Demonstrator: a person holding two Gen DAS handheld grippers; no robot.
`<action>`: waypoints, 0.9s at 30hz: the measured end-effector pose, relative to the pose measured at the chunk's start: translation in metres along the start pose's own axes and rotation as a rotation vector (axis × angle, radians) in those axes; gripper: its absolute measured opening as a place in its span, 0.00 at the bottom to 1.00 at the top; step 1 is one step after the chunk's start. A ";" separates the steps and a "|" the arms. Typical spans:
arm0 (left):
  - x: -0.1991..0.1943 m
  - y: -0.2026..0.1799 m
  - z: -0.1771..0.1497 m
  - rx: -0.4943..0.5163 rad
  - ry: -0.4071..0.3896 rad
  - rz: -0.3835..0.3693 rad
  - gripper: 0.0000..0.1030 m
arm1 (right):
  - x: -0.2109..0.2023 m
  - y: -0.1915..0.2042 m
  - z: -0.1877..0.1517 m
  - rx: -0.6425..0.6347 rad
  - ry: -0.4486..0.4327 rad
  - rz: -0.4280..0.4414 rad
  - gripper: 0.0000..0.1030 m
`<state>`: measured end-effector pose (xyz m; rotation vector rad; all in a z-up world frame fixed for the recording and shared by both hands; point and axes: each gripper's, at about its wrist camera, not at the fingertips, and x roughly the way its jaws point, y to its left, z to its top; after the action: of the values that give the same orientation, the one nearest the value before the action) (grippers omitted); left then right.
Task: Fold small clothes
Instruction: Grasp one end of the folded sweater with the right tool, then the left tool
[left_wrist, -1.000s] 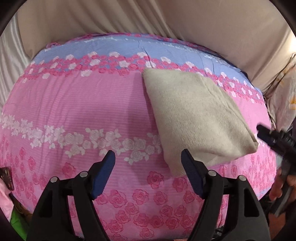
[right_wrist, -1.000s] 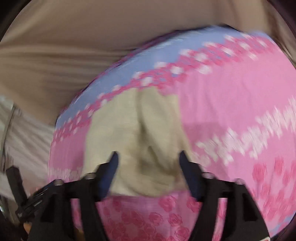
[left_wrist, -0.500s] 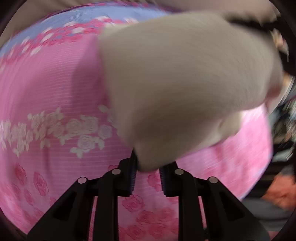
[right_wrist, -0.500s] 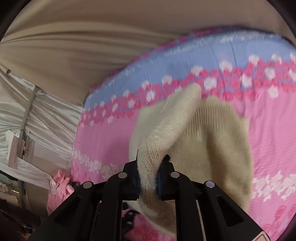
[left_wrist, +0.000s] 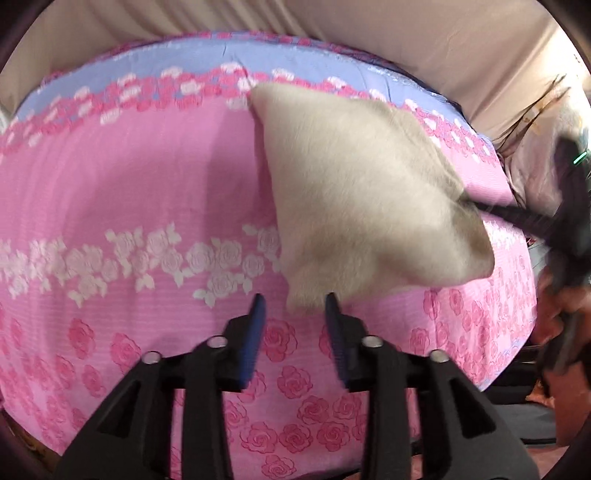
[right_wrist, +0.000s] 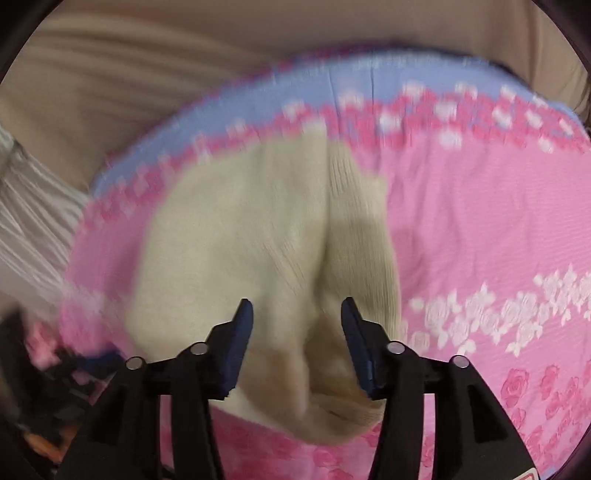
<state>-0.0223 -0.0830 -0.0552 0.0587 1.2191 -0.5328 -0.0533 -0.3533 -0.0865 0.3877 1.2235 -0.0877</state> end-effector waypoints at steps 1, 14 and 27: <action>-0.002 -0.004 0.006 0.004 -0.002 -0.001 0.38 | 0.013 -0.004 -0.004 0.009 0.036 -0.023 0.46; 0.037 0.023 0.090 -0.239 0.027 -0.131 0.90 | -0.008 -0.068 0.012 0.268 -0.025 0.056 0.76; 0.089 0.015 0.090 -0.305 0.141 -0.241 0.51 | 0.028 -0.076 0.011 0.411 0.018 0.317 0.30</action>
<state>0.0841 -0.1308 -0.1068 -0.3178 1.4437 -0.5528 -0.0539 -0.4239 -0.1276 0.9373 1.1456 -0.0617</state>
